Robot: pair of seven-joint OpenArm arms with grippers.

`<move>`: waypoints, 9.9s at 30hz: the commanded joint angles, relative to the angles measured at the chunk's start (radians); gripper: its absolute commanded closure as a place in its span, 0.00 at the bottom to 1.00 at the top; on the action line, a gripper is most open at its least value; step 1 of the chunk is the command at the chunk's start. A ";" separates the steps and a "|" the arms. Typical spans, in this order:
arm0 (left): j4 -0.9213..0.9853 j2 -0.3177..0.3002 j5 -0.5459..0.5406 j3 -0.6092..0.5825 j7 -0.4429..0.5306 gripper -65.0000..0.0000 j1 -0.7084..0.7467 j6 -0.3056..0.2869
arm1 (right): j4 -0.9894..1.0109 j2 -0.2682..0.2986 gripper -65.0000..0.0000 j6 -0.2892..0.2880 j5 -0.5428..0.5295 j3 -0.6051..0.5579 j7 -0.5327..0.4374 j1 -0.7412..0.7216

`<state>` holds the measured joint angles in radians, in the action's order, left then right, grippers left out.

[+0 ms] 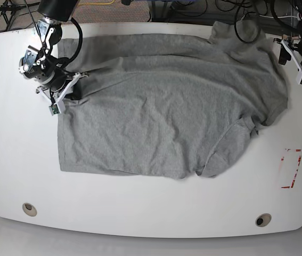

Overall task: Fold the T-shirt properly
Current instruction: 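Move the left gripper to the shirt's hem side and grasp it, then drag the grasped hem corner outward with the left gripper to smooth it, then release the shirt and raise both grippers to the shirt's collar-side corners, then grasp the shirt's collar-side corners with both grippers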

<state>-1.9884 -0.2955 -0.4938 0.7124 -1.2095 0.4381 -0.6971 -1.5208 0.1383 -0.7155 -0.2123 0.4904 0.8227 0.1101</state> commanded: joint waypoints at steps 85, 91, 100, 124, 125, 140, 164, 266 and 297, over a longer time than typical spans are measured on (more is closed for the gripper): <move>0.846 0.029 0.395 -0.455 0.431 0.85 -0.907 0.320 | 0.038 0.037 0.97 0.017 0.063 0.001 0.068 -0.017; 0.981 -0.046 0.393 -0.455 0.563 0.82 -0.985 0.324 | 0.038 0.037 0.97 0.017 0.063 0.001 0.068 -0.017; 1.162 -0.097 0.393 -0.457 0.701 0.68 -1.093 0.320 | 0.033 0.037 0.97 0.017 0.063 0.001 0.068 -0.016; 0.389 -0.090 0.128 -0.399 0.277 0.29 -0.669 0.239 | -0.228 -0.015 0.36 0.017 0.063 0.029 0.077 0.021; 0.357 -0.089 0.119 -0.382 0.259 0.29 -0.643 0.238 | -0.248 -0.022 0.30 0.017 0.060 0.041 0.083 0.029; 0.070 -0.087 -0.076 -0.193 0.070 0.30 -0.312 0.236 | -0.496 -0.115 0.20 0.017 0.011 0.187 0.249 0.142; 0.045 -0.052 -0.296 0.020 0.055 0.30 0.006 0.235 | -0.344 -0.113 0.20 0.017 -0.112 0.268 0.214 0.336; 0.036 0.025 -0.299 0.020 -0.187 0.94 -0.026 0.115 | -0.496 -0.116 0.97 0.017 -0.218 0.170 0.275 0.442; 0.011 0.009 -0.372 0.048 -0.187 0.90 -0.221 0.118 | -0.504 -0.073 0.97 0.017 -0.312 0.235 0.318 0.302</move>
<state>-1.9610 -0.2707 -0.8642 0.7757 -1.4143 0.2512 -0.5800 -2.0075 0.0528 -0.6994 -0.5209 0.7208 1.1591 0.4427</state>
